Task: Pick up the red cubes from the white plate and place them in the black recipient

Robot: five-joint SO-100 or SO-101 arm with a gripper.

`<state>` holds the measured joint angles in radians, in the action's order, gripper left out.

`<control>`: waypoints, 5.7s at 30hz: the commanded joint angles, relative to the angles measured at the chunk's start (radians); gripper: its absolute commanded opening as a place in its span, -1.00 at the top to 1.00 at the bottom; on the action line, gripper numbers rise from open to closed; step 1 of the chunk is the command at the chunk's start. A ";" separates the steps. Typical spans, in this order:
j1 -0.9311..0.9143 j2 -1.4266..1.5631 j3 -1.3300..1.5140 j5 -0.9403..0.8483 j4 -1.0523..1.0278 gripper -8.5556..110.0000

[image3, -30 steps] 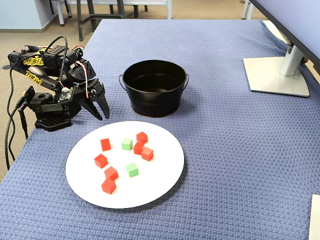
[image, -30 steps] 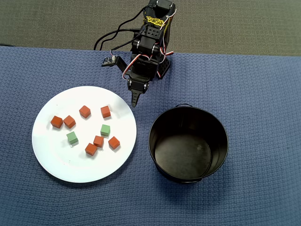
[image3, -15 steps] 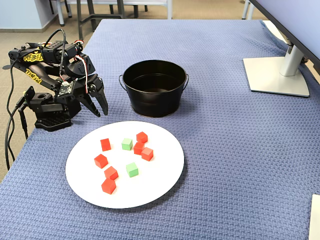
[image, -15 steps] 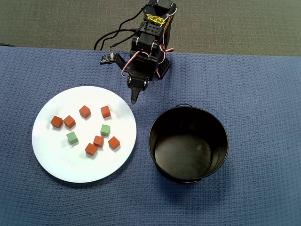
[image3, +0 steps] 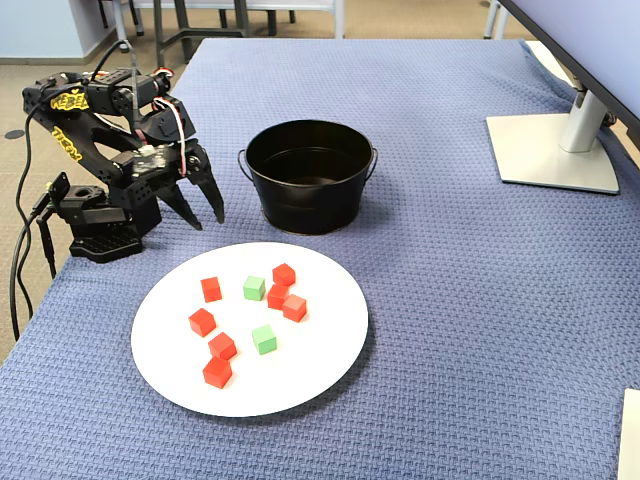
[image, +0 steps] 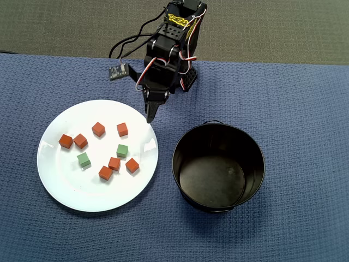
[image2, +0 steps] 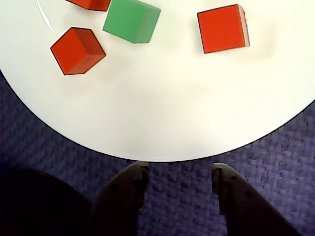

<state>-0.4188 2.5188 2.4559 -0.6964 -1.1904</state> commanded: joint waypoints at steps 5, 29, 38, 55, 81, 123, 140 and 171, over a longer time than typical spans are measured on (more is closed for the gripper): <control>-0.169 -0.186 -0.173 -0.400 0.078 0.53; -0.272 -0.529 -0.178 -0.437 0.334 0.60; -0.301 -0.638 -0.232 -0.390 0.362 0.60; -0.285 -0.750 -0.227 -0.413 0.436 0.66; -0.216 -0.718 -0.201 -0.408 0.345 0.75; 0.615 -0.571 -0.891 0.382 -0.144 0.08; -0.166 -0.566 -0.568 -0.075 0.028 0.20; -0.449 -0.908 -0.670 0.505 0.104 0.38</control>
<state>-0.8575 1.6582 1.9313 -0.3221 -1.0462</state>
